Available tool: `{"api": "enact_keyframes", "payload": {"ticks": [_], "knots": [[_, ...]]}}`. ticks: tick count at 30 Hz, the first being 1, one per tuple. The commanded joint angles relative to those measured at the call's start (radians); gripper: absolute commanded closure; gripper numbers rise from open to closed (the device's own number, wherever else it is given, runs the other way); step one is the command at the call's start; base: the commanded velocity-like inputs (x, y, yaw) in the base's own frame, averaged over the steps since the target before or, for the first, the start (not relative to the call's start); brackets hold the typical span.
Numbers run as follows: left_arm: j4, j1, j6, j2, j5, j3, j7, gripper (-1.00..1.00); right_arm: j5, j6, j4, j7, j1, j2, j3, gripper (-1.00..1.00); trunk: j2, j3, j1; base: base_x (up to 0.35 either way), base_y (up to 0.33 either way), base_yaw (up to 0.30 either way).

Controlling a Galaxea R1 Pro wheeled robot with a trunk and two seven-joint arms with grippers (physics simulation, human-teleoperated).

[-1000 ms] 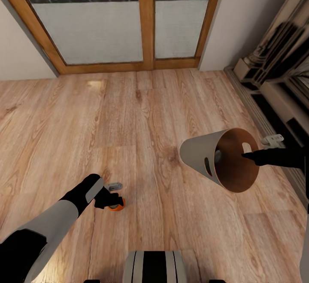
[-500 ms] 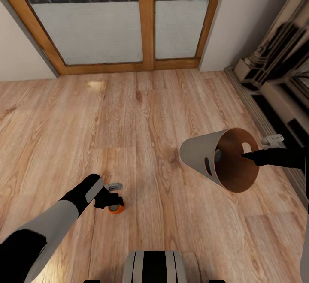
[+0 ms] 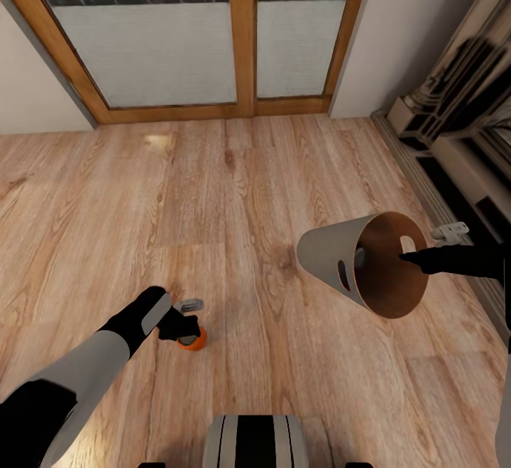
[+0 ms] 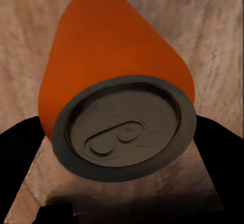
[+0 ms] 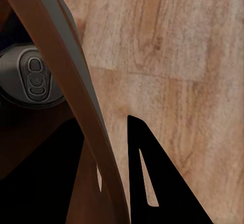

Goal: Put the three can of soda from the living room inside the tash can in the kitchen.

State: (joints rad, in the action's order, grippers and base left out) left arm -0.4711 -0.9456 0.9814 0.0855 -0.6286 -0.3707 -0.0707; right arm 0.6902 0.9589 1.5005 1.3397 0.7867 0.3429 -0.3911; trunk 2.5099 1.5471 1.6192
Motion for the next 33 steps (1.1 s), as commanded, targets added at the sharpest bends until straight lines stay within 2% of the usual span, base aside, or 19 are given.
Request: {"api": "enact_keyframes", "payload": {"ticks": [1,26,33], "knots": [[-0.006,0.001,-0.003,0.000,0.003,0.000,0.003,1.00,-0.009,0.009,0.000,0.006,0.000,0.000,0.000,1.00,0.000,0.000,0.000,0.000,0.000,0.000],[-0.016,0.002,-0.007,-0.001,0.003,-0.001,0.002,1.00,-0.009,0.009,0.001,0.009,-0.001,-0.001,0.003,1.00,0.000,0.000,0.000,0.000,0.000,0.000],[-0.013,0.002,0.000,-0.001,0.006,-0.001,-0.006,1.00,-0.009,0.009,0.001,0.013,-0.001,-0.001,0.004,1.00,-0.002,-0.027,-0.003,0.000,0.000,0.000]]}}
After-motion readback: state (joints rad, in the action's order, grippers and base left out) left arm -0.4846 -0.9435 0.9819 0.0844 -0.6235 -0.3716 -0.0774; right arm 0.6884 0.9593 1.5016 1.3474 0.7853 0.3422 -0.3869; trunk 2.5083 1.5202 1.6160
